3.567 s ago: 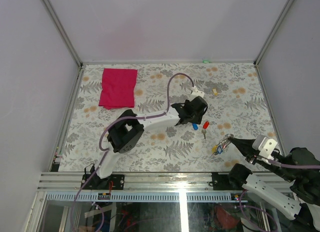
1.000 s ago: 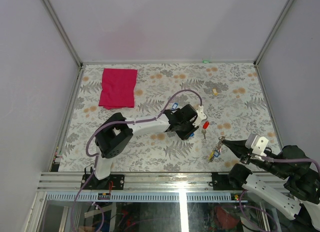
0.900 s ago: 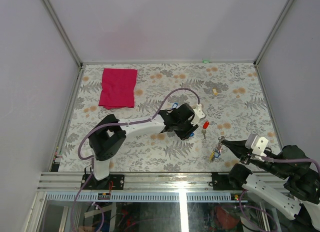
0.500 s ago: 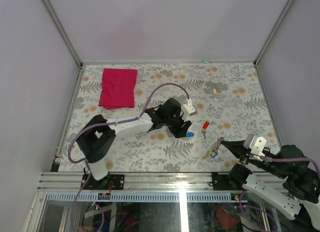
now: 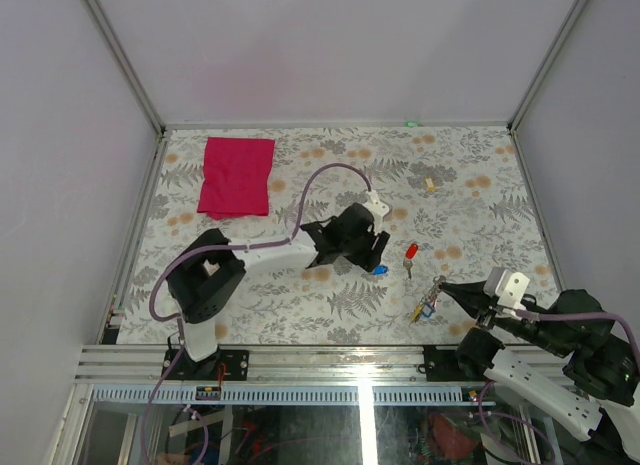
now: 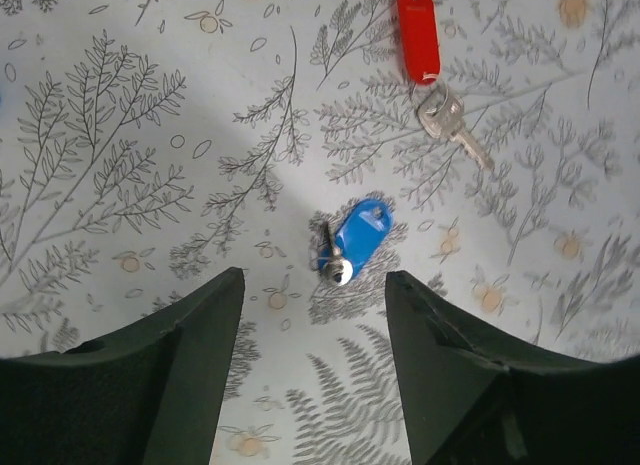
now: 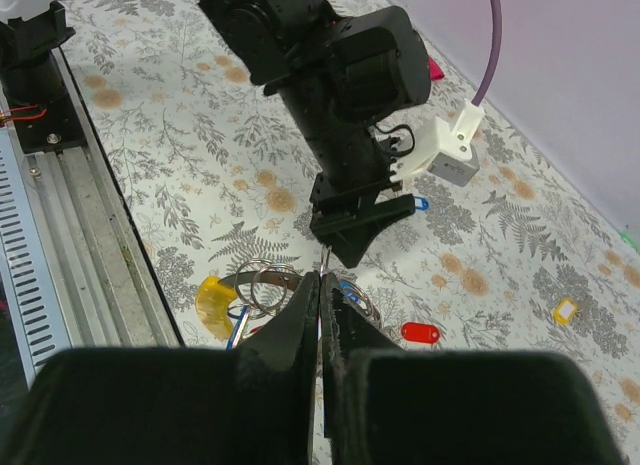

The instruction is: Put the keys on the keyring

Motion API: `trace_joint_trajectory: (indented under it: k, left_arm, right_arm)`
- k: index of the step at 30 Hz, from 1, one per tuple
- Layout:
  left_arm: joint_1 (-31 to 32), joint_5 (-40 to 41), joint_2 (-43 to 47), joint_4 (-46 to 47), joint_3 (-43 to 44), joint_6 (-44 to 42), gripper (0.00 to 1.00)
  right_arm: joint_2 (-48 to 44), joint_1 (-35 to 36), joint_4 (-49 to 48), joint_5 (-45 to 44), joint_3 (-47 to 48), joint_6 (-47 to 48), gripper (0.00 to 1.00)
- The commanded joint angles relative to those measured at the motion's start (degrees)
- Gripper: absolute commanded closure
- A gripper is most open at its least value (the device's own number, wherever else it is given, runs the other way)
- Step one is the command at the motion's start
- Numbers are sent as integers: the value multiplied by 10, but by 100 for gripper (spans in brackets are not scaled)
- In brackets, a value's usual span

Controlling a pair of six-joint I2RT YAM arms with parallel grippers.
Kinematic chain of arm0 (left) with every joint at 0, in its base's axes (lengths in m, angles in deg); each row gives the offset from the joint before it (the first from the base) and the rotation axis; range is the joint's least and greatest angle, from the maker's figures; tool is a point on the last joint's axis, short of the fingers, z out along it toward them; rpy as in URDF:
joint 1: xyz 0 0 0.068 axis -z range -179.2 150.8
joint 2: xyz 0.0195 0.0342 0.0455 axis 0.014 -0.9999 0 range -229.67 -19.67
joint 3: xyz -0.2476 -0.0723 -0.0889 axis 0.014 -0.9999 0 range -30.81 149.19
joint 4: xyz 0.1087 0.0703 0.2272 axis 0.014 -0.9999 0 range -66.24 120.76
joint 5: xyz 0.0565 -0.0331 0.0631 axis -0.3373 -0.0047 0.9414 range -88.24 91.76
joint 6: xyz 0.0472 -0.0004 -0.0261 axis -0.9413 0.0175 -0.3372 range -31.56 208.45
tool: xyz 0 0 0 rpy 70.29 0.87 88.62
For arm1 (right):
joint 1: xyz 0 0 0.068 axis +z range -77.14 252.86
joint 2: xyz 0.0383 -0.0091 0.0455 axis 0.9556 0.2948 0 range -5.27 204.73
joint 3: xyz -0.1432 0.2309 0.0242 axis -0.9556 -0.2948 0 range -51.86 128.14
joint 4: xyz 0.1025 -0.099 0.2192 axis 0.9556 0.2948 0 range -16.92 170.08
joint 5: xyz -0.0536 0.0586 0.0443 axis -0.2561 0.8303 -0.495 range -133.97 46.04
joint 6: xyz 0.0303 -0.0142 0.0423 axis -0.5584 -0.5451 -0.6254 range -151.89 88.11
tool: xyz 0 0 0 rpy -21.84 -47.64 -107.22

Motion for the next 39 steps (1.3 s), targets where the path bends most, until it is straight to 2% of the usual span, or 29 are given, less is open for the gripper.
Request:
trace_joint_trajectory:
  k: [1,6,12,26,39]
  left_arm:
    - [76,264,-3,-15,49,161,40]
    - [122,410,-86,-165,154,290,41]
    - [135,475,-106,-206,170,346,49]
    - [136,452,-149,-206,189,341,64]
    - [154,454,-157,-215,188,345,66]
  right_arm:
    - [-9,3,-54,-2,-2,-12,99]
    - [-9,3,-54,0,1,-15,99]
    - [-14,2,-53,2,-3,-15,99]
    - [-16,3,-58,5,-10,-16,99]
    - [-11,2,-63,11,-11,-20,99]
